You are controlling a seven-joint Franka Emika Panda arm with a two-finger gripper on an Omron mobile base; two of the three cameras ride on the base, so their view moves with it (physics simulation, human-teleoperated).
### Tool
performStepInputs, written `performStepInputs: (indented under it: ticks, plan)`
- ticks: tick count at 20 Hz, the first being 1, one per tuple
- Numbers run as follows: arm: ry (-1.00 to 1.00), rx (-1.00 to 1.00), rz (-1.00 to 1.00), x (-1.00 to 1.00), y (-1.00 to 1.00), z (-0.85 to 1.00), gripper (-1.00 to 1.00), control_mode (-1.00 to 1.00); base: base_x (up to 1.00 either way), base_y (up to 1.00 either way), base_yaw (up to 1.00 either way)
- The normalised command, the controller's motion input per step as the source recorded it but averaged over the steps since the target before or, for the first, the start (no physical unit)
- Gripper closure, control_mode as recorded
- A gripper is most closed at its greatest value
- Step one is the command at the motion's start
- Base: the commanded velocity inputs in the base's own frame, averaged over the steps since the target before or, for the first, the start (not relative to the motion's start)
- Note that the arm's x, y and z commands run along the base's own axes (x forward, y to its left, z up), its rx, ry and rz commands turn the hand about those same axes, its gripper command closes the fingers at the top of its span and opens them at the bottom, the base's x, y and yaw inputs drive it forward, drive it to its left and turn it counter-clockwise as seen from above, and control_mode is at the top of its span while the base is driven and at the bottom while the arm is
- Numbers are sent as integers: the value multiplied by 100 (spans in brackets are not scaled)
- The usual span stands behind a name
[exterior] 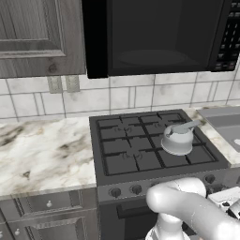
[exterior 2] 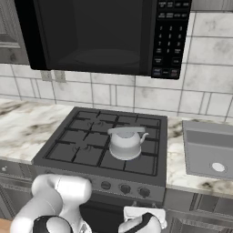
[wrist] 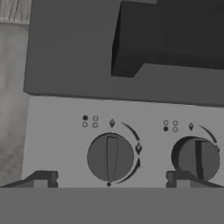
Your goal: The kettle is done boiling. Turn off the stove, then wait for 300 timesteps before moving the kettle to the dining table.
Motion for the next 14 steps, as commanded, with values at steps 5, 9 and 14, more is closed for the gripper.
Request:
performStepInputs:
  ticks: [5, 9, 14]
  plan:
    - [-3, 0, 0, -49, 0, 13, -100, -100, 0, 0, 0]
    - [-7, 0, 0, -44, 0, 44, -100, -100, 0, 0, 0]
    - [-6, -3, 0, -28, 0, 63, -100, -100, 0, 0, 0]
